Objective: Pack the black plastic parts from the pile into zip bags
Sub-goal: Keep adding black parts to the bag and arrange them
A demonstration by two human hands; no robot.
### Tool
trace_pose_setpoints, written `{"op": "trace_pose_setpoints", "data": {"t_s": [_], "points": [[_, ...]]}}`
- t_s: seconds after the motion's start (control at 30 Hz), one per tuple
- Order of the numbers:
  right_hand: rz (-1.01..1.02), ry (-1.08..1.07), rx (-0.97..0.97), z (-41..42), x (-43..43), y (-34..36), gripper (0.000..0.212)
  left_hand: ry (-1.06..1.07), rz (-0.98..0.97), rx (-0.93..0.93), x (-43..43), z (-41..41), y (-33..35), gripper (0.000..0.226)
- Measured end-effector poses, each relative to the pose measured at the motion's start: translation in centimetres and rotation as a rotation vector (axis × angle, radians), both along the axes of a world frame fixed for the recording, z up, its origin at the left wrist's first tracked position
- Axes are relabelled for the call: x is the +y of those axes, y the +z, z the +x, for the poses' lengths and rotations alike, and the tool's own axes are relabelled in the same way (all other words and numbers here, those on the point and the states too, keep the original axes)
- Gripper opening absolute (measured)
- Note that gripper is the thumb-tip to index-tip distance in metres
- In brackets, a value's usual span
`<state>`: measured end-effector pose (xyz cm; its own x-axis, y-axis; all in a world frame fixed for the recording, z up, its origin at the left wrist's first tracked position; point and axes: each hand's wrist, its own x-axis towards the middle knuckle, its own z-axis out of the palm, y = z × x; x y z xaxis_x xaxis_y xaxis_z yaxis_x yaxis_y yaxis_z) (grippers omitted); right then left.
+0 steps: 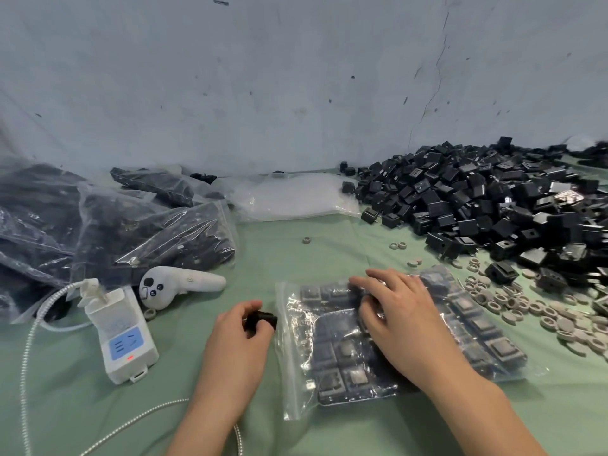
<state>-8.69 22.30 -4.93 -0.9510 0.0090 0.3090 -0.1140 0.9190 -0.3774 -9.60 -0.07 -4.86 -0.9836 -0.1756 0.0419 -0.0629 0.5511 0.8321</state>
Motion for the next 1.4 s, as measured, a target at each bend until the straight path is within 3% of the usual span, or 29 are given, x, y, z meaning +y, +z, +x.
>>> {"op": "trace_pose_setpoints", "data": {"t_s": [0.17,0.4,0.6,0.83,1.03,1.2,1.3,1.4], "points": [[0.032,0.029,-0.068,0.1,-0.1,-0.3,0.046,-0.047,-0.221,0.015,-0.6,1.2,-0.6,0.034],[0.046,0.048,-0.086,0.3,-0.5,-0.5,0.048,-0.124,0.13,0.085,0.5,0.6,0.1,0.051],[0.038,0.052,-0.087,0.3,-0.4,-0.5,0.048,-0.058,0.163,0.139,0.5,0.0,-0.1,0.053],[0.037,0.055,-0.076,0.1,-0.5,-0.5,0.048,-0.166,0.414,0.01,1.9,-0.7,-0.5,0.051],[0.027,0.053,-0.05,0.0,-0.7,-0.5,0.045,-0.159,0.362,0.077,3.3,-1.2,-0.5,0.056],[0.029,0.061,-0.036,0.1,-1.0,-0.5,0.044,-0.213,0.4,0.012,3.1,-1.0,-0.4,0.062],[0.038,0.067,-0.032,0.1,-1.2,-0.4,0.043,-0.162,0.535,-0.04,3.3,-0.9,-0.4,0.05],[0.056,0.073,-0.028,0.1,-1.5,-0.6,0.042,0.034,0.619,-0.056,3.2,-0.8,-0.6,0.027]]}}
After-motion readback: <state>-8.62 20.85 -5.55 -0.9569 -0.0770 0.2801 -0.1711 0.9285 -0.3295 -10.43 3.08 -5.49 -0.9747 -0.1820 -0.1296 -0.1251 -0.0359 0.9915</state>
